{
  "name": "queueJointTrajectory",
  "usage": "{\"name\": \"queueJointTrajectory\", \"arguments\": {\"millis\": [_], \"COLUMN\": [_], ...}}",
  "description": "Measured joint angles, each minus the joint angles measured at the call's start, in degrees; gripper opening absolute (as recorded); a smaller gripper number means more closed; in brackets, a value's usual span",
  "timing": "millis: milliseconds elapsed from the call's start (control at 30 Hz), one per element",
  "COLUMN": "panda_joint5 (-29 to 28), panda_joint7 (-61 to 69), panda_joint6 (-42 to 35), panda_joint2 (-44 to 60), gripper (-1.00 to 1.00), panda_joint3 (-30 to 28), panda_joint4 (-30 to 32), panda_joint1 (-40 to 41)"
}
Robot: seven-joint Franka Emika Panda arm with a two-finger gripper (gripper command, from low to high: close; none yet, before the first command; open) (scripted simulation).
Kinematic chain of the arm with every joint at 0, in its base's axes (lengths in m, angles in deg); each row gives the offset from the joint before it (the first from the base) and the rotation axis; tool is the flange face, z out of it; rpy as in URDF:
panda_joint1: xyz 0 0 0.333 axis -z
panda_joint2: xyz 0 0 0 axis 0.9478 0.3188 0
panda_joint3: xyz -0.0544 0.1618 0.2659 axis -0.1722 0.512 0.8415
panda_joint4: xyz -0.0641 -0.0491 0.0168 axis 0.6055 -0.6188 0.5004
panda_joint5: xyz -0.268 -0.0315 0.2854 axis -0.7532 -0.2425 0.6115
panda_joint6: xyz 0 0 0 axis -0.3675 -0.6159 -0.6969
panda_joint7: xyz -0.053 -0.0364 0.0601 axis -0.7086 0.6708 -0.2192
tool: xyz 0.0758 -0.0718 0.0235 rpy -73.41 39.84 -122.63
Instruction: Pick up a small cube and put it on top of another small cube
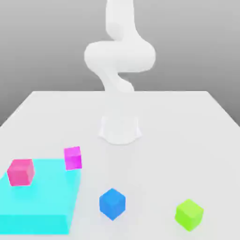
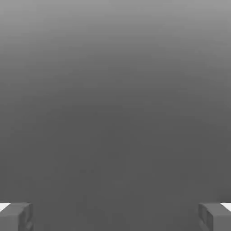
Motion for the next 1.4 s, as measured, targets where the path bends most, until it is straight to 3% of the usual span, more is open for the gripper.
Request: {"name": "queueJointTrajectory", "arguments": {"millis": [833, 1000, 1033, 1267, 1400], "panda_joint5": [-5.1, -8.4, -8.9, -9.0, -6.4], "panda_joint7": [9.9, 8.0, 7.6, 7.5, 9.5], "panda_joint6": [21.5, 28.9, 30.3, 30.5, 25.0], "panda_joint2": [52.3, 62.8, 64.5, 64.8, 57.8], "gripper": [0.00, 0.00, -1.00, -1.00, -1.00], "panda_joint3": [8.2, 5.9, 5.3, 5.2, 7.2], "panda_joint4": [9.5, 8.2, 7.8, 7.8, 9.2], "panda_joint1": [-11.0, -13.4, -13.9, -14.0, -12.5]}}
